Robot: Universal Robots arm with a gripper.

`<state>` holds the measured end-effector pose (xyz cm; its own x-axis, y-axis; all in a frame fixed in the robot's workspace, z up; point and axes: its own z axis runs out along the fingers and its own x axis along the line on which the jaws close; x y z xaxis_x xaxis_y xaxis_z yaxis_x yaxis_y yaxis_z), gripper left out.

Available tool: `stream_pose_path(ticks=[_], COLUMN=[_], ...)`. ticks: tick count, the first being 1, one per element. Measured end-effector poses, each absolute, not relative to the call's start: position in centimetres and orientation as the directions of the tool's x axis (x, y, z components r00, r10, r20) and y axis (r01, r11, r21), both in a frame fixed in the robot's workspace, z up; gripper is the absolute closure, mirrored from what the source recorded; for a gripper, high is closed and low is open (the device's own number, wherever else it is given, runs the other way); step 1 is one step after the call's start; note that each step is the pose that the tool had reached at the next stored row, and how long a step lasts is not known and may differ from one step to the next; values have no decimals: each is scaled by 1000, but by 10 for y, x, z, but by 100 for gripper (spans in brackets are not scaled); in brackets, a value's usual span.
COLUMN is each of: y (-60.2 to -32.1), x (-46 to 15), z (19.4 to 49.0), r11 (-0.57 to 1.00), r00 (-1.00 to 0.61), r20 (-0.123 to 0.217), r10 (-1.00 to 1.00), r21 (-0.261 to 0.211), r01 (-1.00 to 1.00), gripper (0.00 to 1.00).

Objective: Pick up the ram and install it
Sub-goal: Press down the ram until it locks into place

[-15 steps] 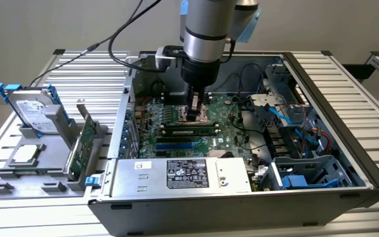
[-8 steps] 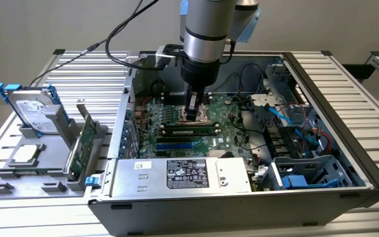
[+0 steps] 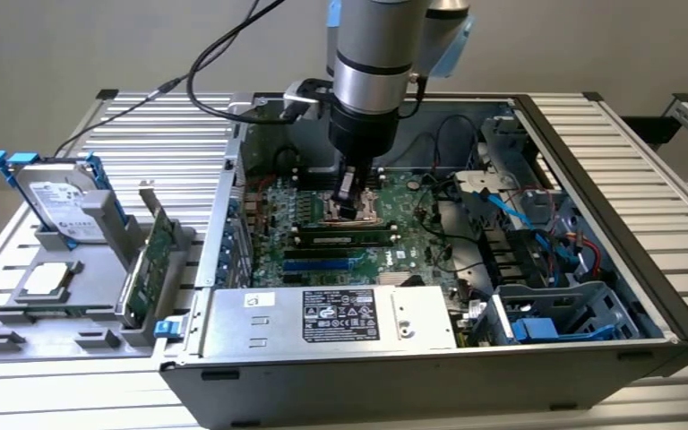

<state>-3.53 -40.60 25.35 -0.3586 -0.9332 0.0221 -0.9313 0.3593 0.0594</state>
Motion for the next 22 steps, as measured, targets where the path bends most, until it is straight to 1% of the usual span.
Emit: stream_pose_path(ticks=[22], y=[-406], x=[-35], z=[246], r11=[634], r00=[-634], r20=[20], r10=[-773], r21=[55], r01=[-772], gripper=[89])
